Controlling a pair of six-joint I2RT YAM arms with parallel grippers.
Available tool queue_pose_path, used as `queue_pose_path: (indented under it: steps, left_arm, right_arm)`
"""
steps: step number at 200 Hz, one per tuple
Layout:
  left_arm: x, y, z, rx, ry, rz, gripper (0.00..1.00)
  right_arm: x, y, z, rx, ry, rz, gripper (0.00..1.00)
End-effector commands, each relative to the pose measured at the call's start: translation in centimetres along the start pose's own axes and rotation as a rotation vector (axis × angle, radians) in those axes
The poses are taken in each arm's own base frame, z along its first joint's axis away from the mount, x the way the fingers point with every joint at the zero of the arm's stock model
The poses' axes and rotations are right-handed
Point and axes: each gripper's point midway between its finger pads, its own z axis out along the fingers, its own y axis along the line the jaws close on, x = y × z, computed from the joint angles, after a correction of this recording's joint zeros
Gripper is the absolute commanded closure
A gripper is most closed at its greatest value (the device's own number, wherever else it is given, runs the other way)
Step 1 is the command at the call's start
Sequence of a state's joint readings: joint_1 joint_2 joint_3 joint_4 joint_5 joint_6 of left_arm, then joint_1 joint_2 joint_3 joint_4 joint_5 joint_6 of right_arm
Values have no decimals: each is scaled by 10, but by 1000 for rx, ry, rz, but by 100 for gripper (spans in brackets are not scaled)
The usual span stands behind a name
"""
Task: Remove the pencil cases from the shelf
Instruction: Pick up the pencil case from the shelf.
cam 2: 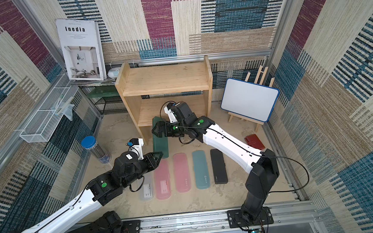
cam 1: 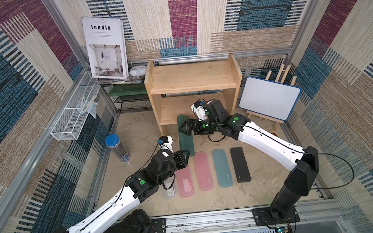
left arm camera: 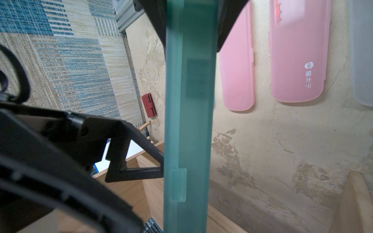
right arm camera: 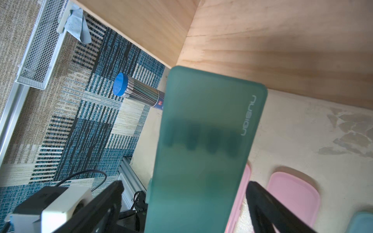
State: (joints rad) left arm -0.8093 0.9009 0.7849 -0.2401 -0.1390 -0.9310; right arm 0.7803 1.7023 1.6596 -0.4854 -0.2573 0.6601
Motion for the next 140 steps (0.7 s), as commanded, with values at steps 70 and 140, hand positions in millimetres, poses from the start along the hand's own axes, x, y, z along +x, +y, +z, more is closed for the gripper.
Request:
queue_pose_path:
  steps: [70,140]
  left_arm:
    - [-5,3,-4,-4,-37,18,94]
    - [-6,15,-14,-54,-51,25,70]
  right_arm:
    - [24,6,24,-6,71,-11,4]
    - [31,12,27,-23,81,-17,33]
